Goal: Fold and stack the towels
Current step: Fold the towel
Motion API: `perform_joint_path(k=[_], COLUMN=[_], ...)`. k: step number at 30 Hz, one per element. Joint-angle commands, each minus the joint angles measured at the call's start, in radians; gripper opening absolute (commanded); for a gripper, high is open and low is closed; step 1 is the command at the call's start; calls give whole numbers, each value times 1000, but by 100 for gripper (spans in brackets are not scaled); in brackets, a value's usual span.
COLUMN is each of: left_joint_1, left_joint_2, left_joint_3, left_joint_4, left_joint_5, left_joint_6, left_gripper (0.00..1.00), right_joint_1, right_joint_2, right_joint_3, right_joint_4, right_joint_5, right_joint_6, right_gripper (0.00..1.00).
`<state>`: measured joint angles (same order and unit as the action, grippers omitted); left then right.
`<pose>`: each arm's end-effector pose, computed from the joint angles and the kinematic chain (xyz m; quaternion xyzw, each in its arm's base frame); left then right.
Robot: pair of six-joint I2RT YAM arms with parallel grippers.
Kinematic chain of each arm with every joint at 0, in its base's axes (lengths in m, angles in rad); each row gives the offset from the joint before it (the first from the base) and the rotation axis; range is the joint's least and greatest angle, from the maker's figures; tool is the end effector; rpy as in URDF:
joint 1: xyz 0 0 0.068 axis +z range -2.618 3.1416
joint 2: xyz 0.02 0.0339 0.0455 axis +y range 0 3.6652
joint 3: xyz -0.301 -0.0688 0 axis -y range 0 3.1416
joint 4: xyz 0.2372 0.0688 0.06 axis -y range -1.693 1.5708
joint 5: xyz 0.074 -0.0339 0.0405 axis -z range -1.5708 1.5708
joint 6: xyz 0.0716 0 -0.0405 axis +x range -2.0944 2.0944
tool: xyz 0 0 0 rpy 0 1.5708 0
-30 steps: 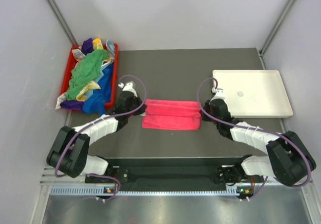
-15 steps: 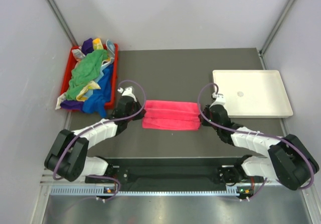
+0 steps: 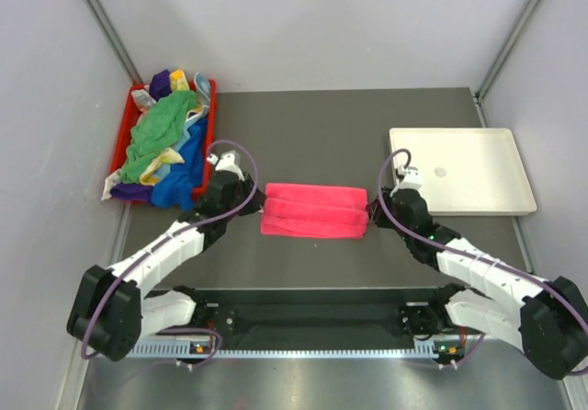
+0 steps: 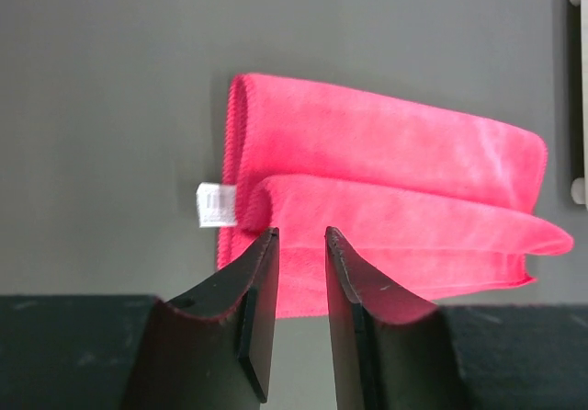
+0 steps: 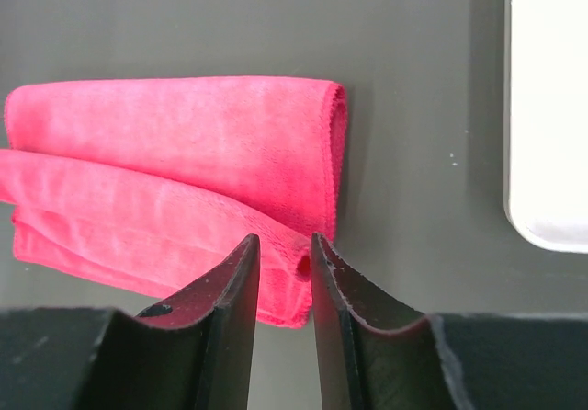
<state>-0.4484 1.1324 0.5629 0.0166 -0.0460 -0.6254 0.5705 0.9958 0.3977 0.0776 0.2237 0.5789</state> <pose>0.2251 -0.1046 0.2322 -0.0883 0.8686 -0.2319 0.4289 0.1861 0.1005 0.2106 0.0596 0.8596 0.1898 0.4707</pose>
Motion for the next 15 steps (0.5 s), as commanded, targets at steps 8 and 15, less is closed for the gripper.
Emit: perform_joint_path(k=[8, 15], left_joint_1=[-44, -61], left_joint_2=[367, 500], left_joint_3=[331, 384], left_joint_4=[-83, -113], left_joint_5=[-72, -34], left_joint_6=[58, 58], left_gripper=[32, 29], right_joint_1=[32, 55], right_joint_2=[280, 374], right_joint_3=[246, 239], right_joint_4=[-27, 2], right_joint_5=[55, 14], right_joint_6=[-21, 10], right_gripper=[28, 26])
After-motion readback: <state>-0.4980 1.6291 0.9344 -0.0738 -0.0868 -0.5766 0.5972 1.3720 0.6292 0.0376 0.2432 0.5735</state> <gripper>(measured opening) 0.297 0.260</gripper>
